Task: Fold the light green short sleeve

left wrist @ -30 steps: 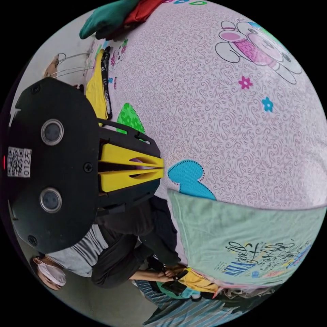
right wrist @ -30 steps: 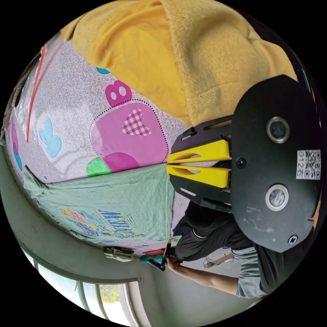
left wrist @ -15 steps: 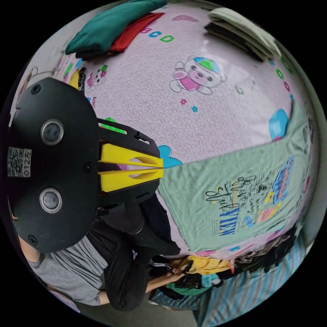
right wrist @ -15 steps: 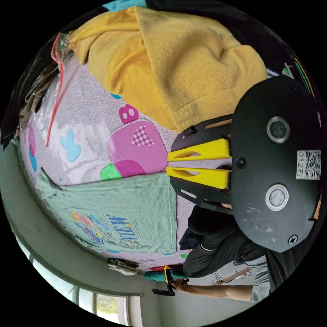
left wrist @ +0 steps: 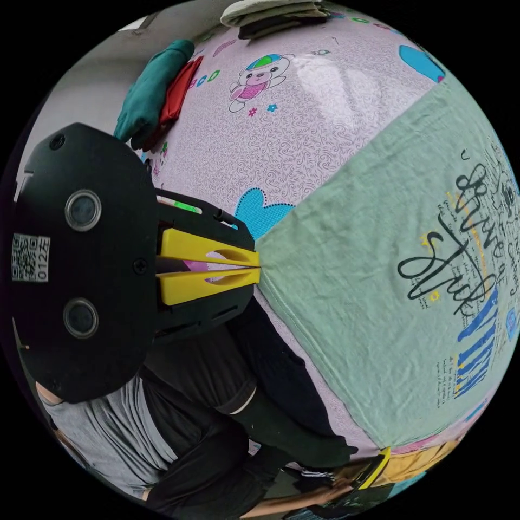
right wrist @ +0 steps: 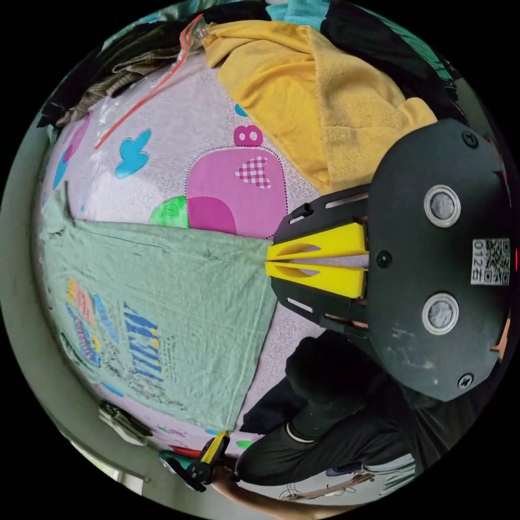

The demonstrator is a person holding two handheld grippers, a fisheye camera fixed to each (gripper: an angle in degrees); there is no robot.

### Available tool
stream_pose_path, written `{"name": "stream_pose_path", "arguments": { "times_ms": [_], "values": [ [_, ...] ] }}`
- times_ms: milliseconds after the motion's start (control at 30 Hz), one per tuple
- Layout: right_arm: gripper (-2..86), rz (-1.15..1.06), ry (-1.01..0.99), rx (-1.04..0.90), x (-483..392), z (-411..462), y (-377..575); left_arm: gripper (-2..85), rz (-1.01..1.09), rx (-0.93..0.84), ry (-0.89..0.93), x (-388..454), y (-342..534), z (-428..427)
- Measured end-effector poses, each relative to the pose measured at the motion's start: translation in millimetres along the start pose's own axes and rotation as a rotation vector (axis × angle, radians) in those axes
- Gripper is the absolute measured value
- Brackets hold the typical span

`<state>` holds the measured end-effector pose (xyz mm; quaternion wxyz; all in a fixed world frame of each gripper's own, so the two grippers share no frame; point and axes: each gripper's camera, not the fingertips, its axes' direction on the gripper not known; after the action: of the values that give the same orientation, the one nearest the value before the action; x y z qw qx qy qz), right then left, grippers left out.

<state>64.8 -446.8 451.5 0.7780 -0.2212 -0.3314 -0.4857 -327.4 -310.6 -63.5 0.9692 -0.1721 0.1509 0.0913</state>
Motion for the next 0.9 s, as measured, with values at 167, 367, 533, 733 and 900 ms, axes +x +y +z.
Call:
{"name": "stream_pose_path", "arguments": {
  "times_ms": [167,367,533,733,900],
  "values": [
    [-1.0,0.009,0.023,-0.022,-11.5,-4.9,10.4,0.4,-0.02,-0.054,0.043,8.0,19.6,9.2],
    [-1.0,0.037,0.044,-0.001,-22.9,-30.6,28.8,0.6,0.011,-0.081,0.026,23.6,59.5,9.4],
    [-1.0,0.158,-0.034,0.15,-7.7,-98.2,54.1,0.7,-0.003,0.219,0.136,8.6,125.7,-31.1],
    [-0.8,0.246,-0.17,0.423,-13.2,-199.9,91.4,0.7,0.048,0.704,0.151,25.9,197.7,-96.6],
    [-0.9,0.18,-0.108,0.587,-51.9,-253.0,115.2,0.7,0.143,0.999,0.162,66.2,227.8,-139.5]
  ]
}}
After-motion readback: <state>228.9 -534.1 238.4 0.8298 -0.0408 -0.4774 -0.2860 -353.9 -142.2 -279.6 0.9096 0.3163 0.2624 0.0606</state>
